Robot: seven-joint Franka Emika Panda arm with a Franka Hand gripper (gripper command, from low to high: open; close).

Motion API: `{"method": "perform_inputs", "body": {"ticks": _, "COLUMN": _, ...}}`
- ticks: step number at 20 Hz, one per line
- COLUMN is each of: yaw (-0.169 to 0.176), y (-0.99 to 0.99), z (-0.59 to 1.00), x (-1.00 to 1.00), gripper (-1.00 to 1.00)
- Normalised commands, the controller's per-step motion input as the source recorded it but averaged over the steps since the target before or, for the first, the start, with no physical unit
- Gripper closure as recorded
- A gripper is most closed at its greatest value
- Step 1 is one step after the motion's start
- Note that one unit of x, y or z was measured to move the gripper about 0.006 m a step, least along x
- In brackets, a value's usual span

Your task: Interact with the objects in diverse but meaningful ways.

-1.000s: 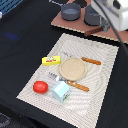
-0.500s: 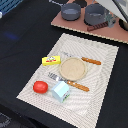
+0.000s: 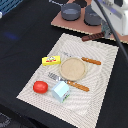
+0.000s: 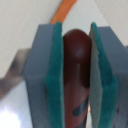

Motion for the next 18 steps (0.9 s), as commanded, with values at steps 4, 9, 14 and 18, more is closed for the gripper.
{"method": "perform_inputs", "body": {"ticks": 4, "yaw": 0.002, "y": -0.6, "z": -0.4, "x": 0.02, "gripper": 1.0}}
{"method": "perform_inputs", "body": {"ticks": 9, "yaw": 0.02, "y": -0.35, "z": -0.36, "x": 0.0, "gripper": 1.0}}
{"method": "perform_inputs", "body": {"ticks": 14, "yaw": 0.076, "y": -0.04, "z": -0.32, "x": 0.0, "gripper": 1.0}}
{"method": "perform_inputs", "body": {"ticks": 18, "yaw": 0.074, "y": 0.0, "z": -0.29, "x": -0.01, "gripper": 1.0}}
